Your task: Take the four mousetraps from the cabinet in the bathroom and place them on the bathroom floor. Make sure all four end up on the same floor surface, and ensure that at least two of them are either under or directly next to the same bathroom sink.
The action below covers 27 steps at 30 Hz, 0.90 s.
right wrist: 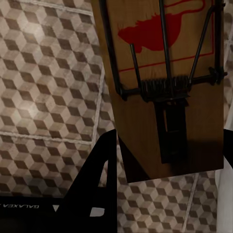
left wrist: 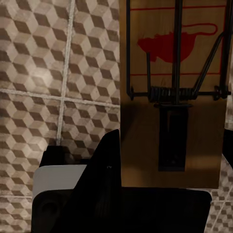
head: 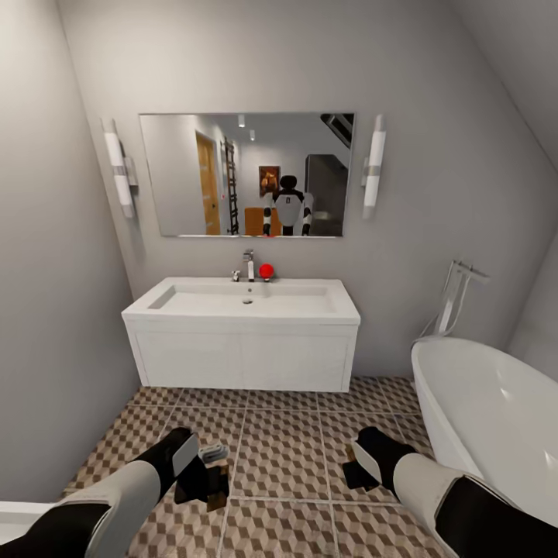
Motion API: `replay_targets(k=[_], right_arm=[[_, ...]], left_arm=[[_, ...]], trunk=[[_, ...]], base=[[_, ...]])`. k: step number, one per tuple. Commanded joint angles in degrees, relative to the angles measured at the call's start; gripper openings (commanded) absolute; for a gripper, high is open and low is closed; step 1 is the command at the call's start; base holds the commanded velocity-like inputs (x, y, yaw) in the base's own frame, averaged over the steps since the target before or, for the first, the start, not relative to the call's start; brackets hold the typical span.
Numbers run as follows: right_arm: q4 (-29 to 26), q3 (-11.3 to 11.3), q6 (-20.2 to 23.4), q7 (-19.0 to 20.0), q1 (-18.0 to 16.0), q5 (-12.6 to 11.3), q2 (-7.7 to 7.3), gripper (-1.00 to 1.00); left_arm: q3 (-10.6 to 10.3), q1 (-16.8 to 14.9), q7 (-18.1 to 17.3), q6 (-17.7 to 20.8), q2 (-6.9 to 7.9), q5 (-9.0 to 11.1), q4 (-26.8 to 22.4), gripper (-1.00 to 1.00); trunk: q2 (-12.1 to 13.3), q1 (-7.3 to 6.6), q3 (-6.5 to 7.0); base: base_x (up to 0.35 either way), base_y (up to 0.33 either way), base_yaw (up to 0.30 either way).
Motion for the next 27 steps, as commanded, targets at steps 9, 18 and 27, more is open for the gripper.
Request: replay_targets(k=[9,18,27], right_arm=[[0.1,-5.0,0.3,-0.5,-0.2,-2.5,0.05,-1.0],[0.4,-10.3,-0.2,-0.5,-0.2,-3.0,0.14,-1.0],[0.4,-10.5,-0.4,-0.5,-0.1,-2.9,0.15,-1.0]], left_arm=[[0.0,-0.9,3.2,0.5,-2.41,-0.9,1.4,-1.0],[0.0,-1.0,3.1,0.5,-2.98,-1.0,1.5,-1.0],[-0.1,-1.0,3.1,0.6,-2.85,-1.1,1.8,-1.0]], trunk=[[-3.7,1.98,-2.52],[-7.3,3.96,-4.97],[-10.9,5.94,-6.97]], base=[[0.0,0.0,0.0],[0.0,0.0,0.0],[0.0,0.0,0.0]])
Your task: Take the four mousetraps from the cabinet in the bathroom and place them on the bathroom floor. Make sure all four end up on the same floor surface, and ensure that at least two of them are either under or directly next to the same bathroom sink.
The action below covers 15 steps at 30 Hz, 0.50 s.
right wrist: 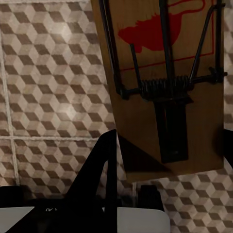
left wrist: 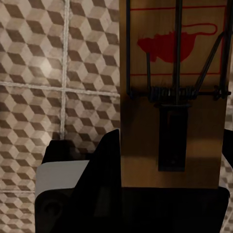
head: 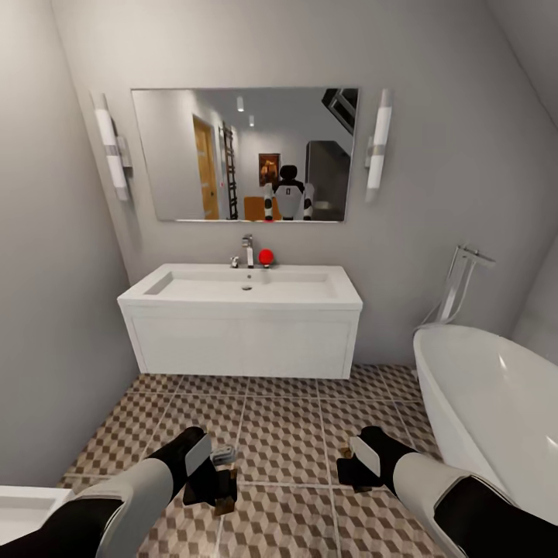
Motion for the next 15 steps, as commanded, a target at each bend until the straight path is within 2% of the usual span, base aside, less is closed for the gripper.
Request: replay_targets(k=[1,15], right_arm=[[-0.1,0.3,0.2,-0.5,0.0,-0.7,-0.01,-1.0],[-0.1,0.2,0.3,-0.5,0.0,-0.8,-0.01,-1.0]], left_arm=[[0.1,0.0,0.7,0.2,-0.02,0.6,-0.1,-1.0],[0.0,0.0,0.7,0.2,-0.11,0.6,-0.1,-1.0]], trunk=[[-0.5,0.22,-0.25],[-6.1,3.3,-3.22]], base=[[0.0,0.0,0.0],[0.0,0.0,0.0]])
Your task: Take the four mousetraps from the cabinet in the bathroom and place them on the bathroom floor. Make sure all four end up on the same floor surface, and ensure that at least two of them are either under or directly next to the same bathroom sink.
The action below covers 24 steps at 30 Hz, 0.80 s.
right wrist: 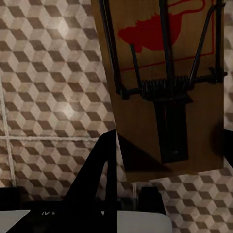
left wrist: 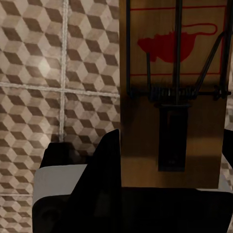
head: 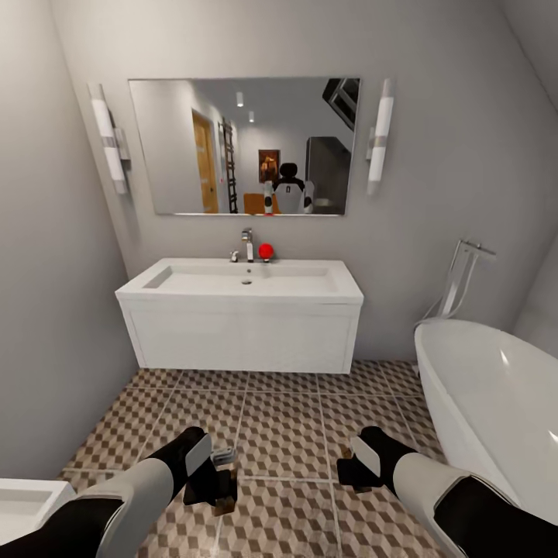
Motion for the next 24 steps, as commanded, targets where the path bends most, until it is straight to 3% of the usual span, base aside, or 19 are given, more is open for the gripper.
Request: replay_targets(k=[1,10,15,21,24], right_arm=[[-0.1,0.3,0.2,-0.5,0.0,-0.7,0.0,-1.0],[-0.2,0.4,-1.0,-0.5,0.0,-0.6,0.09,-1.0],[-0.2,0.4,-2.5,-0.4,0.0,-0.3,0.49,-1.0],[-0.2,0.4,-5.1,-0.4,0.0,-0.1,2.47,-1.0],[-0.2,0.4,-6.4,-0.3,0.0,-0.1,4.06,-1.0]], left_arm=[[0.1,0.0,0.7,0.2,-0.04,0.6,-0.1,-1.0],[0.1,0.0,0.7,-0.7,-0.04,0.5,-0.4,-1.0],[0.1,0.0,0.7,-4.6,-0.11,0.5,-0.6,-1.0],[0.2,0.0,0.7,-9.7,-0.14,0.5,-0.9,-1.0],[0.2,0.0,0.7,-14.4,-0.21,0.5,-0.9,-1.0]], trunk=[[-0.5,0.22,-0.34],[-4.1,2.2,-2.77],[-6.1,3.3,-4.13],[-8.5,4.61,-5.76],[-9.7,5.27,-6.58]], base=[[0.0,0.0,0.0],[0.0,0.0,0.0],[0.0,0.0,0.0],[0.0,0.0,0.0],[0.0,0.0,0.0]])
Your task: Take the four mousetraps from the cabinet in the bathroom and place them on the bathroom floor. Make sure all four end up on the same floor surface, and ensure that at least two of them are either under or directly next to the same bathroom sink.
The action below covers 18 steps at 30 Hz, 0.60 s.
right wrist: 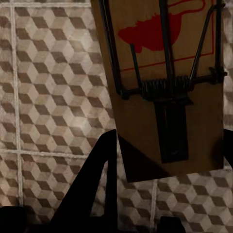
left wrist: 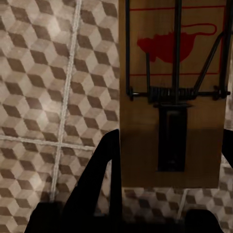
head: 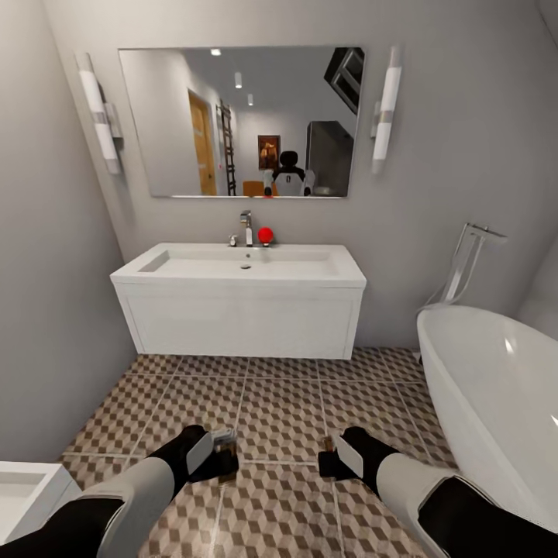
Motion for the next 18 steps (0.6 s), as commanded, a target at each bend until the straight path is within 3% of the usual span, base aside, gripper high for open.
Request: replay_targets(k=[1,7,12,18], right_arm=[[-0.1,0.4,0.1,-0.4,0.0,-0.6,0.45,-1.0],[-0.7,0.5,-0.2,-0.4,-0.1,-0.6,1.49,-1.0],[-2.7,0.6,-0.3,-0.5,-0.1,-0.7,1.53,-1.0],[-3.1,0.6,-1.5,-0.5,-0.3,-0.7,1.39,-1.0]], left_arm=[[0.1,0.0,0.7,-0.6,-0.1,0.6,-0.1,-1.0],[0.1,0.0,0.7,-2.3,-0.83,0.5,-0.2,-1.0],[0.1,0.0,0.5,-7.3,-1.53,-0.1,-1.9,-1.0],[0.1,0.0,0.0,-8.6,-2.4,-1.5,-2.2,-1.0]], trunk=[[-0.4,0.22,-0.34],[-2.9,1.54,-1.97],[-4.9,2.64,-3.33],[-7.3,3.95,-4.96]], base=[[0.0,0.0,0.0],[0.0,0.0,0.0],[0.0,0.0,0.0],[0.0,0.0,0.0]])
